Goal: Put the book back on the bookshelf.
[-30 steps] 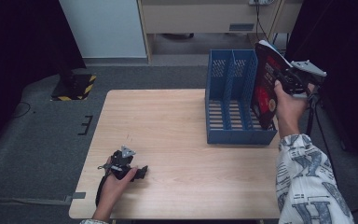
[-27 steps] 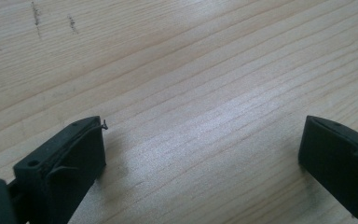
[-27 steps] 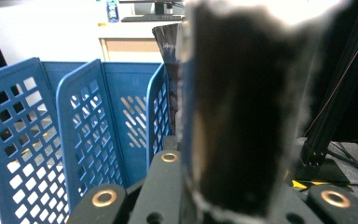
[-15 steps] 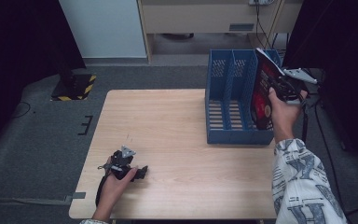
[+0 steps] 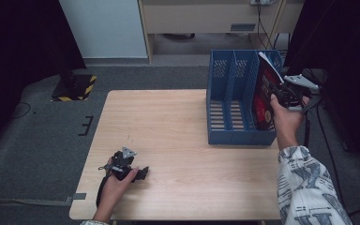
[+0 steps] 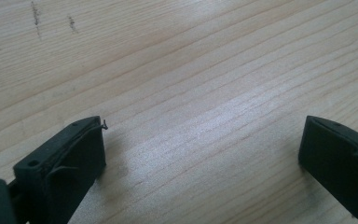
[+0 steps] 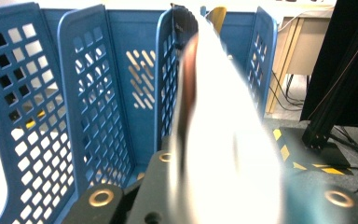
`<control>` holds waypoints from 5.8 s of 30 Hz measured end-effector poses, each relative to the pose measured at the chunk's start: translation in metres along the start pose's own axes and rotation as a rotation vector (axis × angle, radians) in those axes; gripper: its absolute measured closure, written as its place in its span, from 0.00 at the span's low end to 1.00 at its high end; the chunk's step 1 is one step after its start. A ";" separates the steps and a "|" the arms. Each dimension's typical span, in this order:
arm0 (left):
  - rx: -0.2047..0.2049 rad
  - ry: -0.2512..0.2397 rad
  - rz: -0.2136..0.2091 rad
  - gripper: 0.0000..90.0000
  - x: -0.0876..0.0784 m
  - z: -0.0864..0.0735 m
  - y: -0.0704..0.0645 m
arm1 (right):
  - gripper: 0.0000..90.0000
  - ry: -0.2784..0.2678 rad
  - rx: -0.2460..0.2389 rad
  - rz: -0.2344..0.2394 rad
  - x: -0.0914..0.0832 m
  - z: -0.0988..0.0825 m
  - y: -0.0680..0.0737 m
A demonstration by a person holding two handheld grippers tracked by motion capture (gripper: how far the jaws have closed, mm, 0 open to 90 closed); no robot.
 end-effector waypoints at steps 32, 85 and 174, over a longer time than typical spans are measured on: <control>0.009 0.005 -0.002 0.00 0.000 0.001 0.000 | 0.83 0.066 -0.026 0.051 -0.015 0.013 0.002; 0.017 0.002 -0.010 0.00 0.001 0.002 -0.001 | 0.97 0.013 -0.027 -0.048 0.003 0.025 -0.009; 0.018 0.002 -0.013 0.00 0.001 0.002 -0.003 | 0.21 0.033 -0.114 -0.007 0.016 0.022 0.034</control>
Point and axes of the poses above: each handheld gripper's, and its own axes: x roughly forward along the jaws, z roughly out of its top, y roughly to its left, the point moved 1 cm from there along x, roughly forward along the jaws, and after that the axes turned 8 degrees about z, right-handed, at the moved point
